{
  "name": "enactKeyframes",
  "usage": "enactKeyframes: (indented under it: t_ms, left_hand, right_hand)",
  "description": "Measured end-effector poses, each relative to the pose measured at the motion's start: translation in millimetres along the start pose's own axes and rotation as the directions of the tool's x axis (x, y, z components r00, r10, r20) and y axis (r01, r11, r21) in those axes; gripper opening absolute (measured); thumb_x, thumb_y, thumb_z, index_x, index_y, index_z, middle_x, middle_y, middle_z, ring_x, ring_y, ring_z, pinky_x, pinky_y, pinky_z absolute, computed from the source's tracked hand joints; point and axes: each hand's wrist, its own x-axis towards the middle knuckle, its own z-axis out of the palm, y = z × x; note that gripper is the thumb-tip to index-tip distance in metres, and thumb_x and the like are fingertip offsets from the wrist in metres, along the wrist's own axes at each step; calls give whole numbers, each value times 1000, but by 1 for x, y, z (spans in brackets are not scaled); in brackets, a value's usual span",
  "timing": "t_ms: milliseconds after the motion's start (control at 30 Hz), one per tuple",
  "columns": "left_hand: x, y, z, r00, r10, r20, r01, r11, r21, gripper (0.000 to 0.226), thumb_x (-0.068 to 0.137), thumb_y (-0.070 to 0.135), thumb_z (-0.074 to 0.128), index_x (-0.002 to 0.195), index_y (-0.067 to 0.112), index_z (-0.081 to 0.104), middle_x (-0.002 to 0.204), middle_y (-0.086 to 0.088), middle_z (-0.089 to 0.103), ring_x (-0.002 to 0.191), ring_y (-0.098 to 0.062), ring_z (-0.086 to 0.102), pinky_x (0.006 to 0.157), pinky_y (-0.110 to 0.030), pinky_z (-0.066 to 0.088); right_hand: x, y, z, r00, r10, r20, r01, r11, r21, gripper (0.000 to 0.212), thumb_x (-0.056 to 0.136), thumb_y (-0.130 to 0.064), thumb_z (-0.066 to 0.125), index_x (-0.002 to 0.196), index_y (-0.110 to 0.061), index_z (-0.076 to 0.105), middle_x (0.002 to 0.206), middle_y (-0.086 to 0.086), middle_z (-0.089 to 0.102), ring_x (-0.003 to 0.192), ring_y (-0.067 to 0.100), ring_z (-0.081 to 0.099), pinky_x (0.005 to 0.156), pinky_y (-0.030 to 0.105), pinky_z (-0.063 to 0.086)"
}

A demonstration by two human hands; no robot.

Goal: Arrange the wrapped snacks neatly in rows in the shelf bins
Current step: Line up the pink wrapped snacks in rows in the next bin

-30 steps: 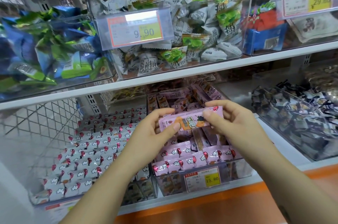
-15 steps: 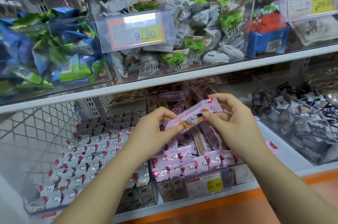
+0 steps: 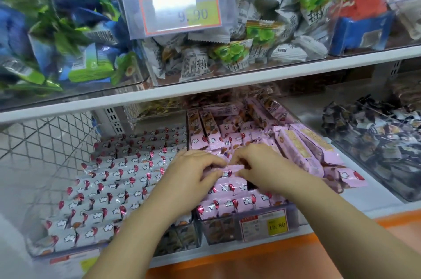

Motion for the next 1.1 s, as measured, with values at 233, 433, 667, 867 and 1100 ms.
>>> enactKeyframes:
  t_ms: [233,433,667,867,1100]
  left_hand:
    - [1,-6,1,1000,10,19,-11,1000,23,26,96,34,50,120,38,60,110,28,55,111,4,42,111,-27,22]
    - [-1,-3,-3,1000,3,15,-4,999,32,25,96,33,48,118,38,61,107,30,53,113,3,47,118,-33,7]
    - [10,17,-5,999,24,37,-26,998,64,27,97,33,48,121,36,59,117,25,57,110,3,50,119,-32,6]
    - [36,47,1,986,101,130,-110,992,64,29,97,29,49,124,34,58,122,17,57,108,0,51,102,-19,32]
    - [57,64,23,930,130,345,-154,987,42,37,93,39,55,130,33,53,126,12,45,101,-5,52,94,-24,42]
  right_hand:
    - [-1,0,-6,997,25,74,-27,999,32,29,101,-21,38,123,-23,56,116,2,61,100,21,59,83,35,48]
    - [-24,3,-22,980,-5,-199,21,997,76,28,99,-17,41,109,-32,62,91,-6,71,73,8,64,60,17,46]
    - [-68,22,-46,869,-37,-494,109,987,117,22,90,-11,57,98,-27,70,86,-16,68,81,2,62,73,18,48]
    - [-80,57,-59,844,-8,-537,3,1000,-11,23,86,-20,66,109,-22,68,105,-9,63,108,17,54,89,21,36]
    - [-82,78,-51,956,89,-281,-68,994,83,44,84,-36,66,127,-30,56,140,-9,40,128,5,40,89,5,22]
